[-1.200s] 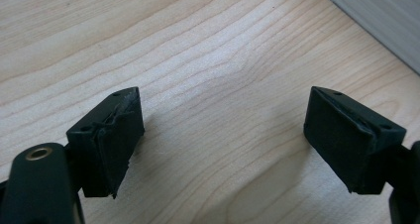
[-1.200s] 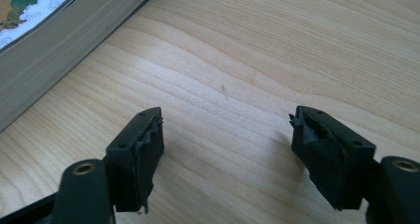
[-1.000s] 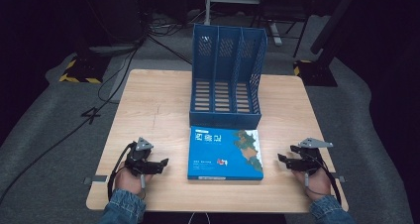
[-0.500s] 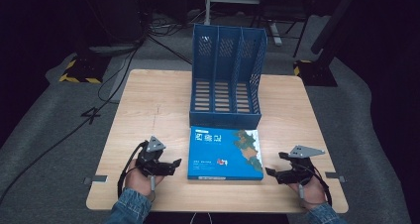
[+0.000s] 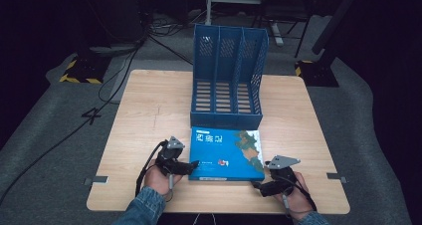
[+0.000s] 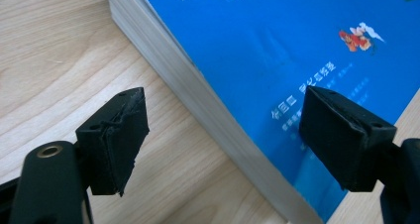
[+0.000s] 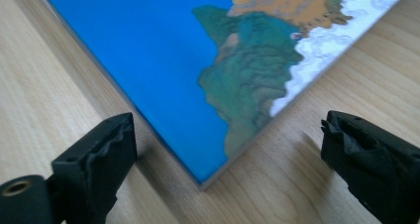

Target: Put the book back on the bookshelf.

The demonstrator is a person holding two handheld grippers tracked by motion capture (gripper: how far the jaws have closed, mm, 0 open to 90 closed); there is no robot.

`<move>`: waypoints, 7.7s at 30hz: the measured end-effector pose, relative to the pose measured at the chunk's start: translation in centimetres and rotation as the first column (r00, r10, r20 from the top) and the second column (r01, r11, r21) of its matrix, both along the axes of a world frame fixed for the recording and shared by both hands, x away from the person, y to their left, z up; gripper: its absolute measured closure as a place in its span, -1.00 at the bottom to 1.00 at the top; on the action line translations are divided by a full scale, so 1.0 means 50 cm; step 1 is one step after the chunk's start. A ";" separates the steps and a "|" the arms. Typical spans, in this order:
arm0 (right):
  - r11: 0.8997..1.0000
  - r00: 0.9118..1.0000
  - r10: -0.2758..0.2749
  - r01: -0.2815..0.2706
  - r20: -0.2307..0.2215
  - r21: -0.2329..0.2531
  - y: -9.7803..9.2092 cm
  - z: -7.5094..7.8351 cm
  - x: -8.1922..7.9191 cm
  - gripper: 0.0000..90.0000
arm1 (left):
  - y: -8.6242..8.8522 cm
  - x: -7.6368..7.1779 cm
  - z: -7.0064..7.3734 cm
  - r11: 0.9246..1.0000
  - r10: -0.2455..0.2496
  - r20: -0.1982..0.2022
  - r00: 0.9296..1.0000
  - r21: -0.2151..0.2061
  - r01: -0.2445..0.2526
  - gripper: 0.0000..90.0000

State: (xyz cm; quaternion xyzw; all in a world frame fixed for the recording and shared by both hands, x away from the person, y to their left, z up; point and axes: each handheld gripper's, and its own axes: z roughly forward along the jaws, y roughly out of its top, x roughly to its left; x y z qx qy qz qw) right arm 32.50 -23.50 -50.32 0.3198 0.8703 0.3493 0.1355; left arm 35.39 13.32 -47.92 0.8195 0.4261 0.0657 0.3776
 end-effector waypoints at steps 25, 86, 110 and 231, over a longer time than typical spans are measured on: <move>1.000 1.000 0.013 -0.014 0.019 0.020 0.021 -0.006 -0.003 -0.91 | -0.028 0.010 -0.008 0.997 0.040 -0.088 0.995 -0.065 -0.046 -0.45; 1.000 1.000 -0.017 0.017 0.026 0.026 0.015 -0.003 -0.011 -0.67 | -0.046 0.013 0.043 0.996 -0.048 0.094 0.994 -0.065 0.054 0.91; 0.999 0.988 0.024 -0.020 0.150 -0.030 0.047 0.070 -0.053 -0.49 | -0.089 0.008 0.168 0.993 -0.100 0.165 0.981 -0.040 0.108 0.92; 0.974 0.909 -0.120 0.031 0.398 0.224 0.120 0.265 -0.028 0.39 | 0.065 0.046 0.016 0.991 0.116 0.072 0.991 0.063 -0.121 0.32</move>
